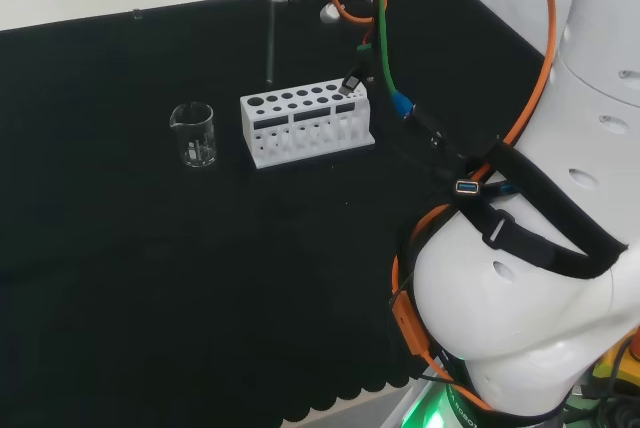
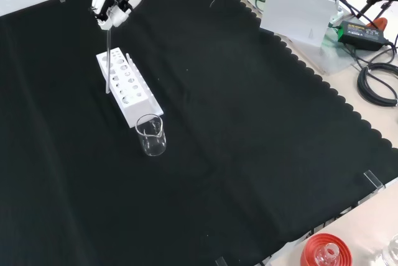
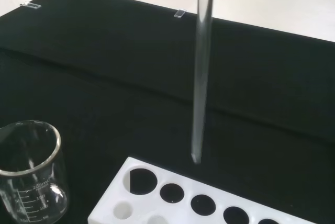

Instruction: Take the glass rod from the white test tube rack.

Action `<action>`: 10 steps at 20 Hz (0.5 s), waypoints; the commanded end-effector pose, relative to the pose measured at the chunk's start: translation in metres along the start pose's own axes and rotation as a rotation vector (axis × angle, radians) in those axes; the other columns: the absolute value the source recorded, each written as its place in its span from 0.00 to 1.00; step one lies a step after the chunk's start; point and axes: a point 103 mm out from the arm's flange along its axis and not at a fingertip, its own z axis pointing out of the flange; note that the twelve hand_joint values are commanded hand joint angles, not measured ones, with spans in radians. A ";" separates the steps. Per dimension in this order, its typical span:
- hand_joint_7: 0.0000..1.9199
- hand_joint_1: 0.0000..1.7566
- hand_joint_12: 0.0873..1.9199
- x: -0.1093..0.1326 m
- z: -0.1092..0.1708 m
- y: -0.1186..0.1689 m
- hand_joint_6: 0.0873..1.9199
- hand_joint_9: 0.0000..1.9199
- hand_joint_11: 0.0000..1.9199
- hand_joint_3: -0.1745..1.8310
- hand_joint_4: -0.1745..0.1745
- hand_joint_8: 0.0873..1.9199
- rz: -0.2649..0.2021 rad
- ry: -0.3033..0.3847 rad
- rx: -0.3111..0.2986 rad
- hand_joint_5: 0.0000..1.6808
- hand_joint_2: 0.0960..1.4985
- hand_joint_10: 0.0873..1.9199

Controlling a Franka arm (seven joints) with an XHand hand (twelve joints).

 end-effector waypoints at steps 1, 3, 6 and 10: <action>0.59 0.74 0.28 0.010 -0.021 -0.005 0.42 0.86 0.86 0.00 0.00 0.42 -0.004 -0.030 0.026 0.64 0.74 0.32; 0.59 0.74 0.28 0.011 -0.027 -0.008 0.41 0.87 0.86 0.00 0.00 0.42 -0.004 -0.031 0.017 0.65 0.74 0.32; 0.60 0.74 0.27 0.012 -0.035 -0.011 0.40 0.87 0.87 0.00 0.00 0.41 -0.003 -0.030 0.000 0.65 0.74 0.31; 0.60 0.74 0.27 0.017 -0.041 -0.016 0.40 0.87 0.87 0.00 0.00 0.41 -0.009 -0.026 -0.020 0.65 0.74 0.31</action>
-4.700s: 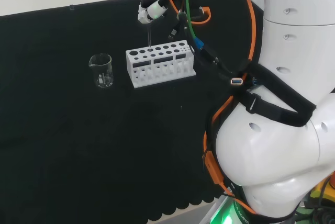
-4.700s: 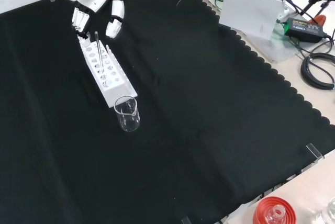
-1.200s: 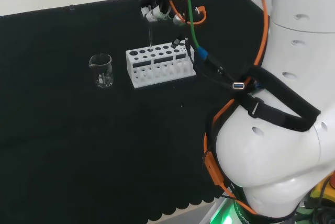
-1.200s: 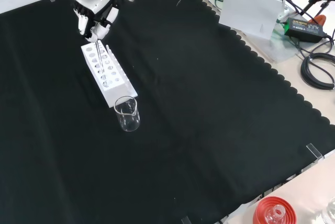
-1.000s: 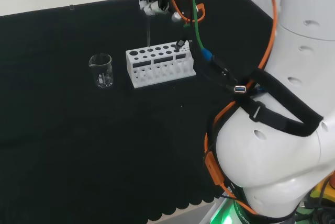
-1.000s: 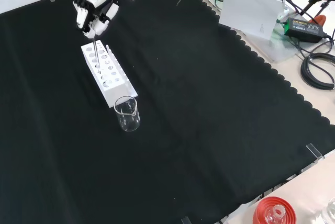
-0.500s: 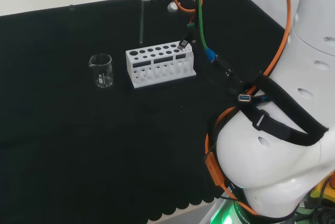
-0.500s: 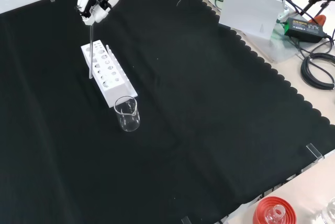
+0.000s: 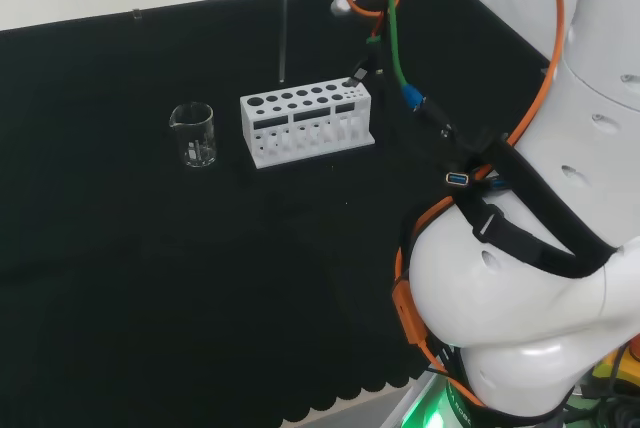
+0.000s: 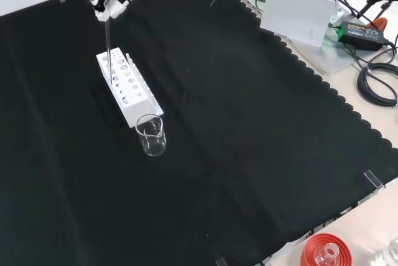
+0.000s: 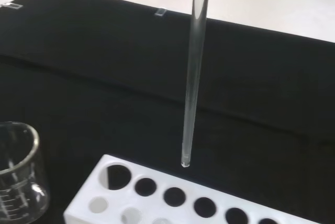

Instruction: Take the glass rod from the white test tube rack.

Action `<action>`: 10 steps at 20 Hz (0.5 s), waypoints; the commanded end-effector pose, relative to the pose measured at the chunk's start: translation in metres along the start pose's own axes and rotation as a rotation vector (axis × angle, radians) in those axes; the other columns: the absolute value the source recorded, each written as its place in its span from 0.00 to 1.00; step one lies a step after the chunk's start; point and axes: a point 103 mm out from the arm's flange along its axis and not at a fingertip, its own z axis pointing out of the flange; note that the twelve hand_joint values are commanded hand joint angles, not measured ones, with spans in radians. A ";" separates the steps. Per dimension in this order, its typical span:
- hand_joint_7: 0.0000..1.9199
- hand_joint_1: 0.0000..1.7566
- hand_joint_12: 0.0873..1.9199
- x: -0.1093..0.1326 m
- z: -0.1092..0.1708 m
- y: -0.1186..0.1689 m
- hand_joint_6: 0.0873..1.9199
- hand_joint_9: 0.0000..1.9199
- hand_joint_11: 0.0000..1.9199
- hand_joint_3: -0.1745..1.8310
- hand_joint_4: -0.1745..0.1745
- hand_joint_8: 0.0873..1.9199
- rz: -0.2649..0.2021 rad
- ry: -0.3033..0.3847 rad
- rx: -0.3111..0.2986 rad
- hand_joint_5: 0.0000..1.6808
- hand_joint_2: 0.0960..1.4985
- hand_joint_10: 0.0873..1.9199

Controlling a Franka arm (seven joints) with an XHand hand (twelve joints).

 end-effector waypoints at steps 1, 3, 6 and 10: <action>0.60 0.74 0.27 0.039 -0.031 -0.007 0.40 0.87 0.87 0.00 0.00 0.41 -0.062 -0.017 -0.033 0.65 0.74 0.31; 0.60 0.74 0.27 0.044 -0.033 -0.008 0.40 0.87 0.87 0.00 0.00 0.41 -0.073 -0.017 -0.038 0.65 0.74 0.31; 0.60 0.74 0.27 0.050 -0.035 -0.009 0.40 0.87 0.87 0.00 0.00 0.41 -0.091 -0.022 -0.044 0.65 0.74 0.31; 0.60 0.74 0.27 0.053 -0.037 -0.008 0.40 0.87 0.87 0.00 0.00 0.41 -0.096 -0.025 -0.038 0.65 0.74 0.31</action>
